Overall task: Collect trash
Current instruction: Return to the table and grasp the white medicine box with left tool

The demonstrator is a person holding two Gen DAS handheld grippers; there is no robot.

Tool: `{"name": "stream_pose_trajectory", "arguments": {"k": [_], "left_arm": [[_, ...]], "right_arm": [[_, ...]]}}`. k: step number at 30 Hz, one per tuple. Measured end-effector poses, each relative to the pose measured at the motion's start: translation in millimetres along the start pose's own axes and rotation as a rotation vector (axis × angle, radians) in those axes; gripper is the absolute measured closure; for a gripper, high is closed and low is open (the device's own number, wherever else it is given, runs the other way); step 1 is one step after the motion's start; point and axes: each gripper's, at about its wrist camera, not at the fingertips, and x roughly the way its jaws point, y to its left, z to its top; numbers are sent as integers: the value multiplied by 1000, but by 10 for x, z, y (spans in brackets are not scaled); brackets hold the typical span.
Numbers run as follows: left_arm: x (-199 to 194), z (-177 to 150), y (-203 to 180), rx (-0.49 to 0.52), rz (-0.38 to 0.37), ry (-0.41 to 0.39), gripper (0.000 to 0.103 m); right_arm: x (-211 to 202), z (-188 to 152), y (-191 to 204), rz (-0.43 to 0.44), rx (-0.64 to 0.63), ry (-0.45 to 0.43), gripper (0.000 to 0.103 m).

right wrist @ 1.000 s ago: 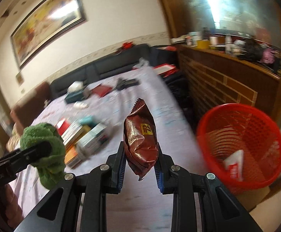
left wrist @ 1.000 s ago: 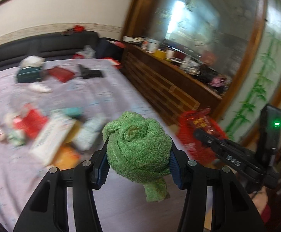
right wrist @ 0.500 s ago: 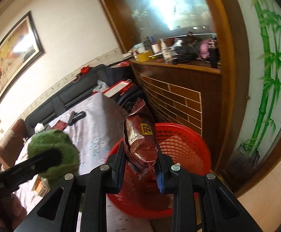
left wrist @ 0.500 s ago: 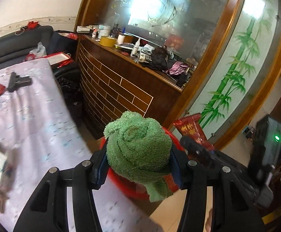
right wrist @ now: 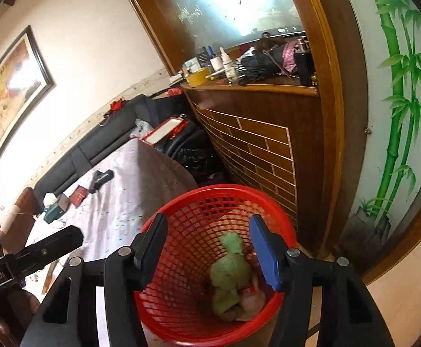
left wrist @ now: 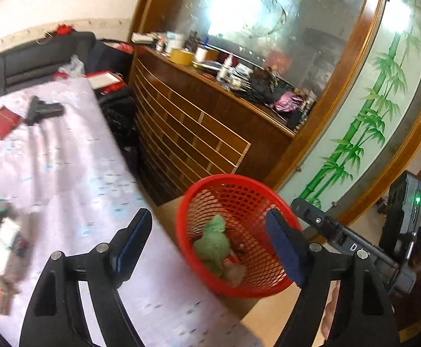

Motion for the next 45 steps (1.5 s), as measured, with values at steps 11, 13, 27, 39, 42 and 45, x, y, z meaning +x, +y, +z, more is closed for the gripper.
{"name": "stream_pose_trajectory", "arguments": {"k": [11, 13, 27, 39, 42, 45], "left_arm": [[-740, -498, 694, -58, 110, -4, 23], [-848, -588, 852, -70, 139, -2, 23], [-1403, -868, 2538, -214, 422, 51, 19], [-774, -660, 2609, -69, 488, 116, 22], [-765, -633, 2583, -82, 465, 90, 44], [-832, -681, 2542, -83, 455, 59, 45]], "right_arm": [[61, -382, 925, 110, -158, 80, 39], [115, -460, 1082, 132, -178, 103, 39], [377, -1034, 2077, 242, -353, 224, 39], [494, -1062, 2085, 222, -349, 256, 39], [545, -1049, 2074, 228, -328, 276, 39], [627, -1037, 2139, 242, -319, 308, 39]]}}
